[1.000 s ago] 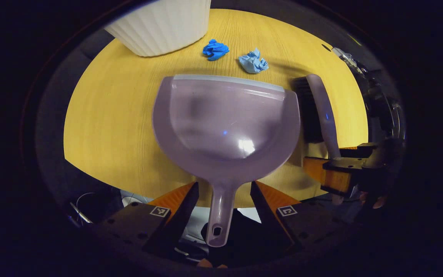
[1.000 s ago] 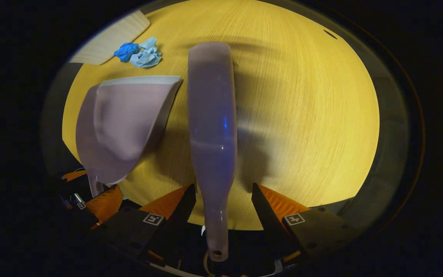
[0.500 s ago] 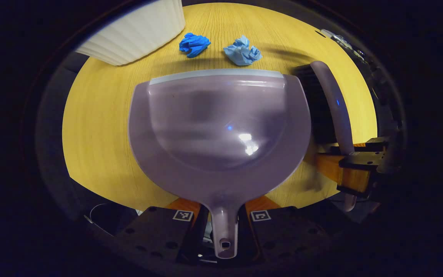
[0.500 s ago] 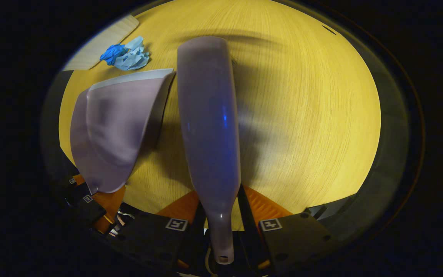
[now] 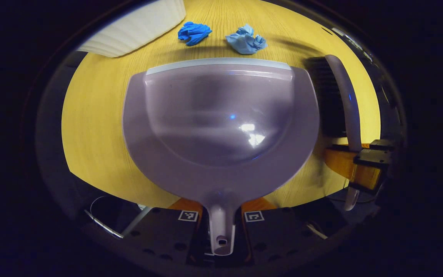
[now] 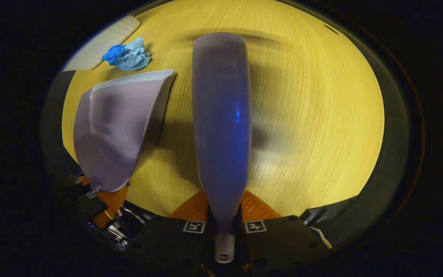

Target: Pick up the small broom and dustpan from the desktop, sweep the trash into the dustpan with the broom, and then empty the trash into the garbage bin.

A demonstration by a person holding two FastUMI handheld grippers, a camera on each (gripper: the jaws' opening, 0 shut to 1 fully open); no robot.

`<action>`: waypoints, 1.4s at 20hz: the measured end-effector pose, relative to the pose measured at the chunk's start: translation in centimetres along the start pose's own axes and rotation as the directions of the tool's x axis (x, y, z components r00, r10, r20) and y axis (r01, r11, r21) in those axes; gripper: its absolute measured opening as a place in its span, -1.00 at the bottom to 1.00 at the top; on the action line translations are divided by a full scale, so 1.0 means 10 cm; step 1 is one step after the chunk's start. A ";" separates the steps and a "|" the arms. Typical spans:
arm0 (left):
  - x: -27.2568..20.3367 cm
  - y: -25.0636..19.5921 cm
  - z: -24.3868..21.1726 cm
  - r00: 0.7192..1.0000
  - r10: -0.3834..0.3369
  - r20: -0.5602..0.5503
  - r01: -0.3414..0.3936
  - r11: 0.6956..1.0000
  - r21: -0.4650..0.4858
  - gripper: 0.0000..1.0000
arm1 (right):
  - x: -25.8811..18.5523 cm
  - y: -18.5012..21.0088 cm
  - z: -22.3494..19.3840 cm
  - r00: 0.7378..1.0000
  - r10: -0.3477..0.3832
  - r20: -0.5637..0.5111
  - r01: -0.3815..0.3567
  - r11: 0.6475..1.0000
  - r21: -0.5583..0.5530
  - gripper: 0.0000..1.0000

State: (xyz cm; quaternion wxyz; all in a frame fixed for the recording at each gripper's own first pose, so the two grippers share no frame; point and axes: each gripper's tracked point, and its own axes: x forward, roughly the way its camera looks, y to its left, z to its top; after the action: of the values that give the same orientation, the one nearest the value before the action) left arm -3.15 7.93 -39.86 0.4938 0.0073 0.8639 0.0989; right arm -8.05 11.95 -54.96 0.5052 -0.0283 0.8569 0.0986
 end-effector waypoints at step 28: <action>-0.12 0.82 0.02 0.995 0.098 0.029 -0.102 0.932 0.349 -0.53 | -0.33 0.30 2.21 0.974 -0.139 0.177 0.222 0.722 -0.656 -0.60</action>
State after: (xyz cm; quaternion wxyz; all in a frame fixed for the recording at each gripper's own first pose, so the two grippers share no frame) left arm -3.06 15.83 -37.48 0.4837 0.1395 0.8635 -0.0315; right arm 12.16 19.10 -62.03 0.5166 -0.2860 0.7262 0.3522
